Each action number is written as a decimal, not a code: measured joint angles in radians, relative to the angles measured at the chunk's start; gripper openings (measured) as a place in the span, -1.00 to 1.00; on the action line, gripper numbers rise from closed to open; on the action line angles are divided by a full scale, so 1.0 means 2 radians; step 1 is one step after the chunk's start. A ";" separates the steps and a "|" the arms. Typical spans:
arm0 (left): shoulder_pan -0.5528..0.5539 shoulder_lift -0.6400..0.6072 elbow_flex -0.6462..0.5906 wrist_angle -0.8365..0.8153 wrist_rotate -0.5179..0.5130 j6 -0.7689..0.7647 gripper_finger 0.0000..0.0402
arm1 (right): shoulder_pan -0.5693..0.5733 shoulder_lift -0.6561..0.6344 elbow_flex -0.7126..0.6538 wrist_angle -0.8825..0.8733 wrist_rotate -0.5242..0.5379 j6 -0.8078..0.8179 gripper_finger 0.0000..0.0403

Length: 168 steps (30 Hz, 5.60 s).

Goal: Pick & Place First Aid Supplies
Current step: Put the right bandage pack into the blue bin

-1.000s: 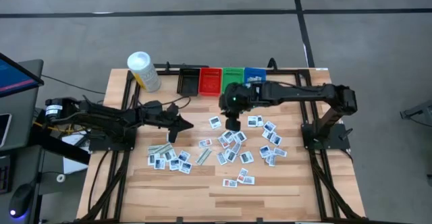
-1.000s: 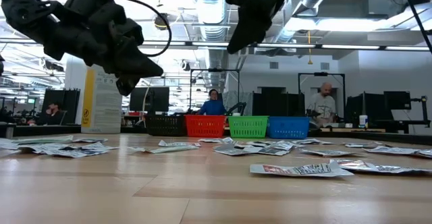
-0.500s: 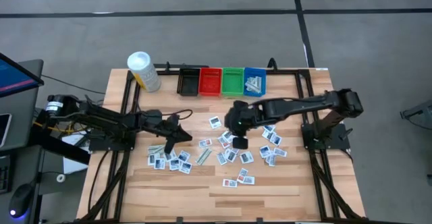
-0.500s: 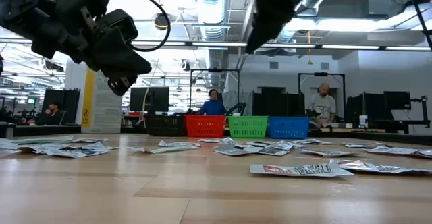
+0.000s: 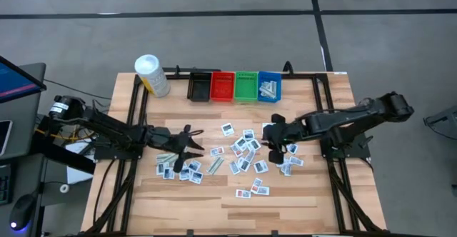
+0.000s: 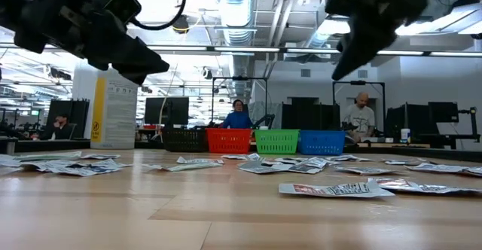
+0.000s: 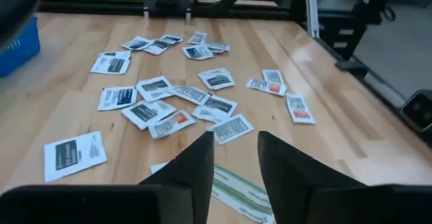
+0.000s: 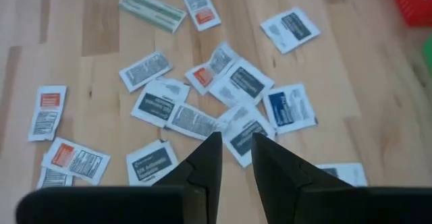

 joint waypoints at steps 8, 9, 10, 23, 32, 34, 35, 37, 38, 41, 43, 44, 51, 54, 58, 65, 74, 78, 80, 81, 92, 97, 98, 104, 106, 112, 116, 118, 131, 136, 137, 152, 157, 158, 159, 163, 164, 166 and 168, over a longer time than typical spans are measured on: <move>-0.050 0.031 0.000 -0.002 -0.006 -0.008 -0.29 | 0.003 -0.011 -0.050 0.027 -0.001 0.000 -0.63; -0.057 0.041 0.000 0.000 -0.009 -0.007 -0.29 | 0.003 -0.011 -0.053 0.027 -0.001 0.000 -0.63; -0.064 0.052 0.001 -0.001 -0.015 -0.007 -0.28 | 0.003 -0.011 -0.055 0.027 -0.001 0.000 -0.63; -0.075 0.204 0.079 0.001 -0.038 0.078 -0.28 | 0.003 -0.010 -0.058 0.030 -0.001 0.009 -0.63; -0.064 0.235 0.084 0.002 0.006 0.083 -0.28 | 0.007 -0.010 -0.058 0.031 -0.001 0.022 -0.63; -0.064 0.235 0.084 0.003 0.006 0.086 -0.28 | 0.007 -0.010 -0.058 0.031 -0.001 0.022 -0.63; -0.064 0.235 0.084 0.003 0.008 0.091 -0.28 | 0.007 -0.010 -0.058 0.031 -0.001 0.022 -0.63; -0.064 0.235 0.084 0.003 0.010 0.106 -0.28 | 0.007 -0.010 -0.058 0.032 -0.001 0.023 -0.63; -0.062 0.236 0.084 0.005 0.012 0.116 -0.28 | 0.007 -0.010 -0.058 0.032 -0.001 0.023 -0.63; -0.052 0.248 0.087 0.008 0.033 0.128 -0.28 | 0.007 -0.010 -0.058 0.033 -0.001 0.023 -0.63; -0.044 0.261 0.094 0.010 0.053 0.128 -0.28 | 0.007 -0.010 -0.058 0.037 0.000 0.023 -0.63; -0.042 0.268 0.098 0.011 0.062 0.128 -0.28 | 0.007 -0.010 -0.058 0.039 0.000 0.023 -0.63; -0.018 0.322 0.124 0.026 0.129 0.127 -0.28 | 0.007 -0.010 -0.058 0.048 0.000 0.023 -0.63; -0.013 0.337 0.126 0.034 0.143 0.125 -0.28 | 0.007 -0.010 -0.058 0.048 -0.001 0.023 -0.63; -0.013 0.351 0.127 0.035 0.142 0.124 -0.28 | 0.007 -0.010 -0.058 0.048 -0.001 0.023 -0.63; -0.013 0.350 0.126 0.035 0.140 0.124 -0.42 | 0.007 -0.010 -0.058 0.047 0.000 0.023 -0.63; -0.014 0.351 0.125 0.036 0.142 0.121 -0.81 | 0.005 -0.010 -0.058 0.049 0.000 0.022 -0.63; -0.014 0.351 0.124 0.041 0.145 0.118 -0.92 | 0.005 -0.010 -0.058 0.054 0.000 0.022 -0.63; -0.014 0.352 0.124 0.050 0.146 0.110 -0.96 | 0.005 -0.010 -0.058 0.055 0.000 0.023 -0.63; -0.014 0.351 0.123 0.056 0.146 0.108 -0.97 | 0.005 -0.010 -0.058 0.055 0.000 0.025 -0.63; 0.000 0.269 0.119 0.023 0.105 0.138 -0.96 | 0.005 -0.010 -0.058 0.098 0.000 0.019 -0.63; 0.017 0.214 0.111 0.027 0.066 0.149 -0.95 | 0.005 -0.010 -0.058 0.158 0.000 -0.032 -0.63; 0.022 0.203 0.111 0.027 0.059 0.149 -0.95 | 0.005 -0.010 -0.058 0.166 0.000 -0.046 -0.63; 0.068 0.136 0.111 0.032 0.054 0.125 -0.96 | 0.001 -0.010 -0.058 0.217 0.000 -0.087 -0.63; 0.085 0.115 0.111 0.035 0.054 0.091 -0.95 | -0.006 -0.010 -0.058 0.229 -0.001 -0.080 -0.63; 0.119 0.082 0.113 0.067 0.055 -0.052 -0.97 | -0.037 -0.010 -0.058 0.266 0.000 -0.047 -0.63; 0.129 0.076 0.113 0.109 0.055 -0.143 -0.95 | -0.050 -0.010 -0.058 0.303 -0.002 -0.045 -0.63; 0.129 0.076 0.113 0.131 0.050 -0.173 -0.95 | -0.055 -0.010 -0.058 0.322 -0.002 -0.045 -0.62; 0.125 0.076 0.147 0.162 0.042 -0.201 -0.96 | -0.076 -0.010 -0.058 0.413 -0.028 -0.043 -0.17; 0.124 0.076 0.162 0.164 0.043 -0.206 -0.96 | -0.081 -0.010 -0.058 0.428 -0.029 -0.032 0.03; 0.123 0.076 0.163 0.166 0.043 -0.206 -0.95 | -0.081 -0.010 -0.058 0.432 -0.029 -0.028 0.05; 0.121 0.076 0.180 0.197 0.027 -0.233 -0.95 | -0.079 0.020 -0.058 0.509 -0.055 -0.034 0.08; 0.119 0.076 0.180 0.198 0.027 -0.240 -0.96 | -0.079 0.044 -0.046 0.526 -0.055 -0.035 0.04; 0.118 0.076 0.180 0.199 0.024 -0.242 -0.95 | -0.079 0.048 -0.041 0.526 -0.055 -0.035 0.04; 0.118 0.076 0.180 0.199 0.021 -0.242 -0.94 | -0.079 0.055 -0.034 0.527 -0.055 -0.036 0.03; 0.118 0.076 0.180 0.200 0.020 -0.242 -0.95 | -0.079 0.078 -0.006 0.526 -0.055 -0.036 0.01; 0.118 0.076 0.180 0.200 0.020 -0.242 -0.95 | -0.079 0.081 0.001 0.526 -0.055 -0.036 0.01; 0.118 0.076 0.180 0.200 0.020 -0.242 -0.96 | -0.079 0.089 0.015 0.526 -0.055 -0.036 -0.01; 0.118 0.076 0.180 0.200 0.020 -0.242 -0.96 | -0.079 0.095 0.024 0.526 -0.055 -0.035 -0.03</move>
